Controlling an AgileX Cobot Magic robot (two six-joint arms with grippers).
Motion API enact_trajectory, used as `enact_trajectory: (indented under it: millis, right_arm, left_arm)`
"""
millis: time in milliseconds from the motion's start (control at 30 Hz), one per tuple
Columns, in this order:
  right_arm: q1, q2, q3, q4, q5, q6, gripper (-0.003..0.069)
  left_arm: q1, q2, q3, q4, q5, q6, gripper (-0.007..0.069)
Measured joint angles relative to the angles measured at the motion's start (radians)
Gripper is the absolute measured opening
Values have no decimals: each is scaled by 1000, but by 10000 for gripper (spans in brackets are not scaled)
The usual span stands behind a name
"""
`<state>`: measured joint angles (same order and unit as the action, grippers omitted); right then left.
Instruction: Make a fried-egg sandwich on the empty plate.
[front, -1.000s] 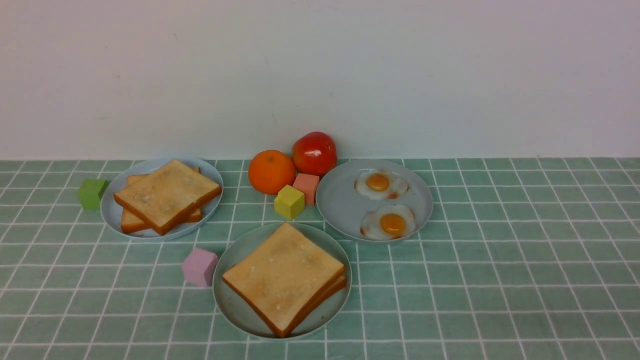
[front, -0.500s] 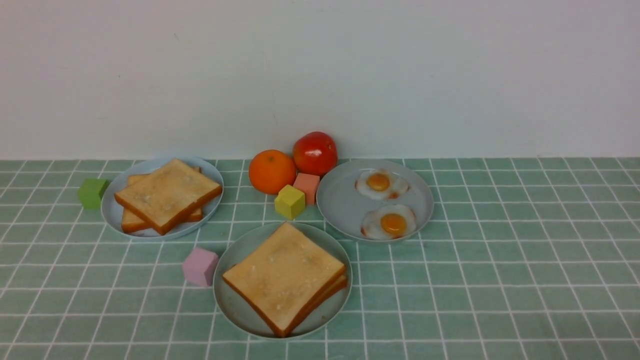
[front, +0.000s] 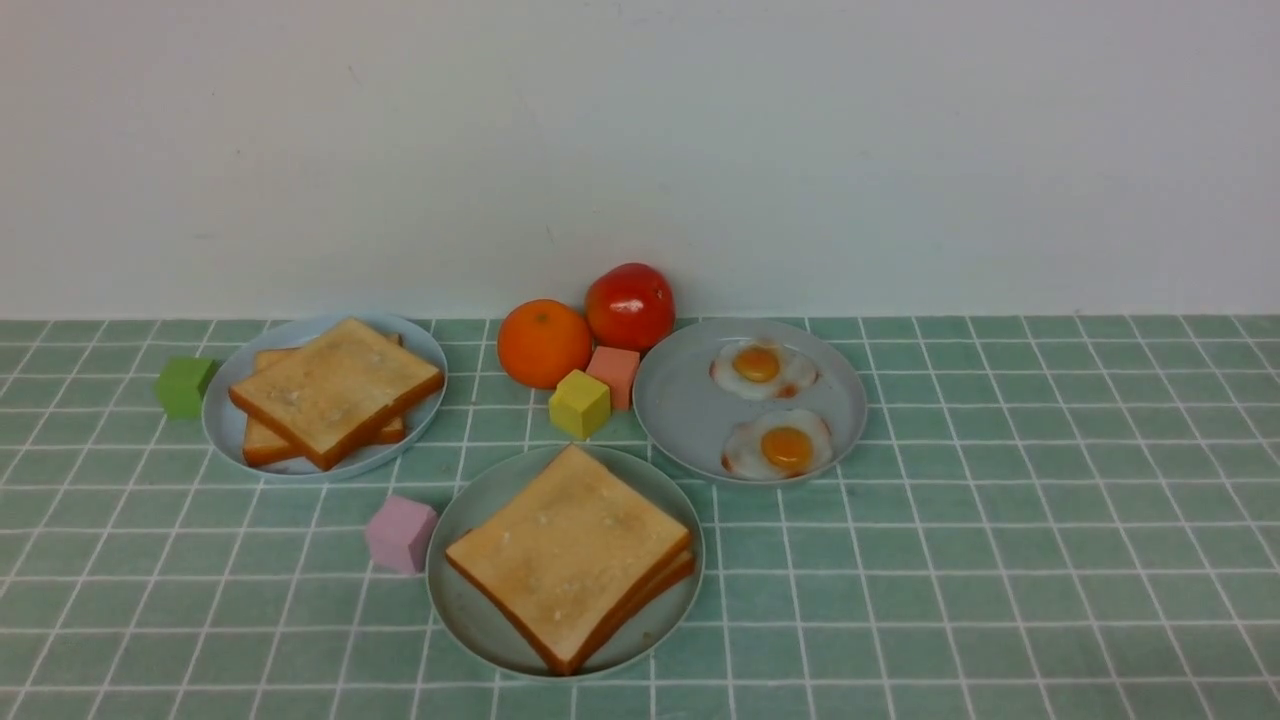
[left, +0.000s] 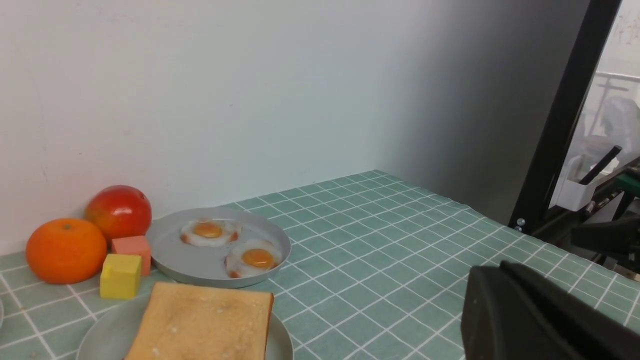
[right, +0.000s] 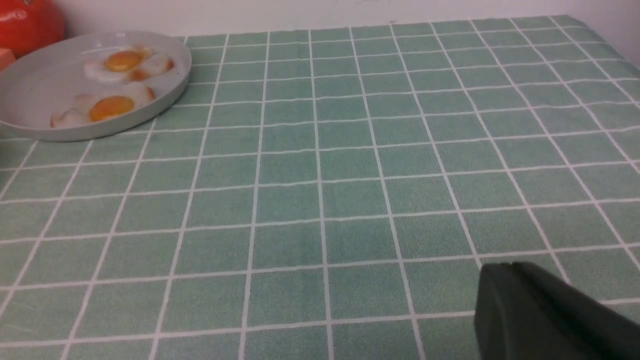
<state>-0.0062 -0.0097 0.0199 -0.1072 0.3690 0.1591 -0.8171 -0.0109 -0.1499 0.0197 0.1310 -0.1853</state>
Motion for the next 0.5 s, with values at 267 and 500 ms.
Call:
enact_trajectory:
  millis: [267, 500]
  right_arm:
    - [0, 0, 0, -5, 0, 0, -7]
    - [0, 0, 0, -5, 0, -1, -3]
  left_arm:
    - [0, 0, 0, 0, 0, 0, -3]
    - [0, 0, 1, 0, -1, 0, -1]
